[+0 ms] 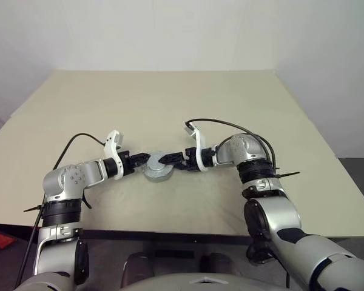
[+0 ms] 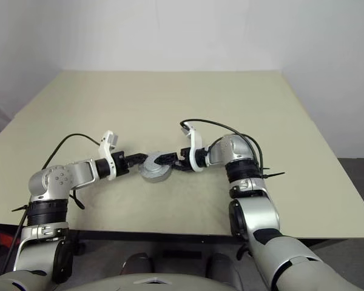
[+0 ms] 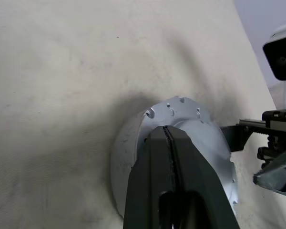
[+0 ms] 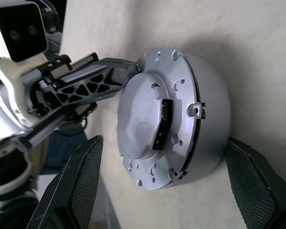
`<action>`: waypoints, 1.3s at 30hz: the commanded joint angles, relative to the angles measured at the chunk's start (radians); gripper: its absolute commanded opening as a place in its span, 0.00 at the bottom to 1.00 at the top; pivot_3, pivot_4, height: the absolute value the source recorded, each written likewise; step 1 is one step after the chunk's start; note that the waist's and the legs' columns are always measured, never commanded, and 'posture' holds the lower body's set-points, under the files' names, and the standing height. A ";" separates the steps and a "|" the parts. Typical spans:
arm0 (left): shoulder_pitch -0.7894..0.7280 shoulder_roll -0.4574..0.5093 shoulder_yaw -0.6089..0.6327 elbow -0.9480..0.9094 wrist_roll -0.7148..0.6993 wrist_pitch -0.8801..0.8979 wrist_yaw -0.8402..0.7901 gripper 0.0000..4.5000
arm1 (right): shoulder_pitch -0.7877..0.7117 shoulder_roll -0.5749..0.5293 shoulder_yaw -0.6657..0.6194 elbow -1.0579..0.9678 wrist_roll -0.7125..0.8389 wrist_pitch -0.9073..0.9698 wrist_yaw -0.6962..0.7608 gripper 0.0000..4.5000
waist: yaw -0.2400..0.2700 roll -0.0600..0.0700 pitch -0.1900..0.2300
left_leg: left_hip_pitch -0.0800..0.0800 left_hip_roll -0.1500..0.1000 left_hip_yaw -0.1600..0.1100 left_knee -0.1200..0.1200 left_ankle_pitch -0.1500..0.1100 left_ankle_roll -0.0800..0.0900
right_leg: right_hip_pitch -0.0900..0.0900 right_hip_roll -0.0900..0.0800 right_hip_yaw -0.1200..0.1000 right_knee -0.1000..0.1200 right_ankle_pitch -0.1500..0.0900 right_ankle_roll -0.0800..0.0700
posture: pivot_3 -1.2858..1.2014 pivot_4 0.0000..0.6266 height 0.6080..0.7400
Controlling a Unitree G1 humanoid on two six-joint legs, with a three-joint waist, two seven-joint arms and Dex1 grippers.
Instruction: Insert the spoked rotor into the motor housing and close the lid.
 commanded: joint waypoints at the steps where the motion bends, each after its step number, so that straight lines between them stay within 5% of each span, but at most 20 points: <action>1: 0.022 0.012 -0.014 0.018 0.026 0.010 0.024 0.00 | -0.033 0.038 -0.040 0.001 0.050 0.035 -0.025 1.00 | 0.000 0.000 0.000 | 0.000 0.000 0.000 0.000 0.000 0.000 | 0.000 0.000 0.000 0.000 0.000 0.000 | 0.52 0.00 1.00; 15: 0.020 0.019 -0.020 0.020 0.032 -0.001 0.029 0.00 | -0.059 0.130 -0.162 0.057 0.053 -0.051 -0.178 1.00 | 0.006 0.000 0.000 | -0.001 0.000 0.000 0.000 0.001 -0.001 | 0.000 0.000 0.000 0.000 0.000 0.000 | 0.52 0.00 1.00; 23: 0.022 0.025 -0.014 0.023 0.032 -0.005 0.031 0.00 | -0.088 0.118 -0.201 0.139 0.062 -0.128 -0.237 0.52 | 0.010 0.001 0.001 | -0.001 0.000 0.000 0.000 0.001 -0.002 | 0.000 0.000 0.000 0.000 0.000 0.000 | 0.52 0.00 1.00; 39: 0.011 0.031 0.000 0.045 0.030 -0.046 0.030 0.00 | -0.148 0.096 -0.289 0.245 0.093 -0.168 -0.275 0.49 | 0.025 0.001 0.001 | -0.001 0.000 -0.001 0.000 0.002 -0.003 | 0.000 0.000 0.000 0.001 0.001 0.001 | 0.52 0.00 1.00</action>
